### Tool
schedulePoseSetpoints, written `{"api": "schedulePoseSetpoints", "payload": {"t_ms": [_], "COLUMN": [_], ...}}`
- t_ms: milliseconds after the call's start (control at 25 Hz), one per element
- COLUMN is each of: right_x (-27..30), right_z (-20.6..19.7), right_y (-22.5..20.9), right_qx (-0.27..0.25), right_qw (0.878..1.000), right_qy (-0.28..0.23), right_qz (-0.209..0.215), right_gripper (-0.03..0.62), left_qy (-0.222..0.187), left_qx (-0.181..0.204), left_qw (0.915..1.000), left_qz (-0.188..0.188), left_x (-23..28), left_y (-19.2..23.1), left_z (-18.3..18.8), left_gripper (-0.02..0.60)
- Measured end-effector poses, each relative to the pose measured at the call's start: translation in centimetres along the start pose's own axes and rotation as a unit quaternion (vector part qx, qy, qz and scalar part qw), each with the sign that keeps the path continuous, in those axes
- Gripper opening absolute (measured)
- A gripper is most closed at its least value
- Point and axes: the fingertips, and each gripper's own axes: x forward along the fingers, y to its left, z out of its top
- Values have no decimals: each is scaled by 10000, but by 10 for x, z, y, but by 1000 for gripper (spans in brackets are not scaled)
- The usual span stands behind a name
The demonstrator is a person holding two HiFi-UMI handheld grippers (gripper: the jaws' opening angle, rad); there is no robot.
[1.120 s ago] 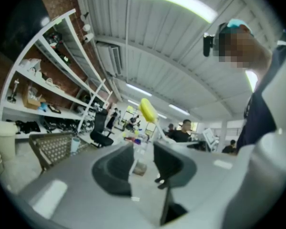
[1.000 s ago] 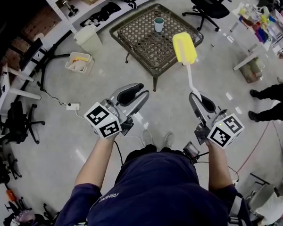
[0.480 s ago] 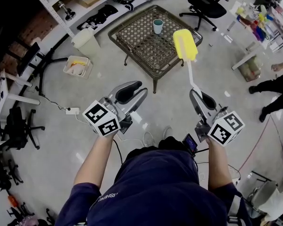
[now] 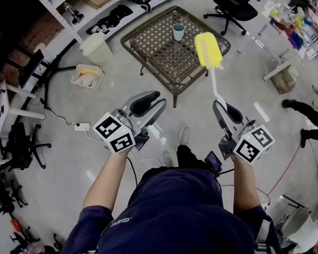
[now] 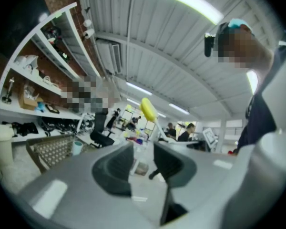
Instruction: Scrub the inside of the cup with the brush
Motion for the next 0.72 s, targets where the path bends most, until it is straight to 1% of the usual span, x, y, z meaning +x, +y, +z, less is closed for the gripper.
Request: {"api": "schedulePoseSetpoints", "payload": {"t_ms": [240,720], "right_x": [25,72], "right_z": [10,32], "right_y": [-31,-117], "right_qx": [57,253], "right_qw": [9999,9990], "right_qy": [84,265], "right_qz": [84,266], "right_gripper": [28,28], "left_qy": [49,168], "left_qx": [-26,-128], "left_qw": [10000,9993], "left_qz": [79,307], "left_x": [31,110], "left_y": [28,88], "left_z": [4,7], "left_gripper": [120,120]}}
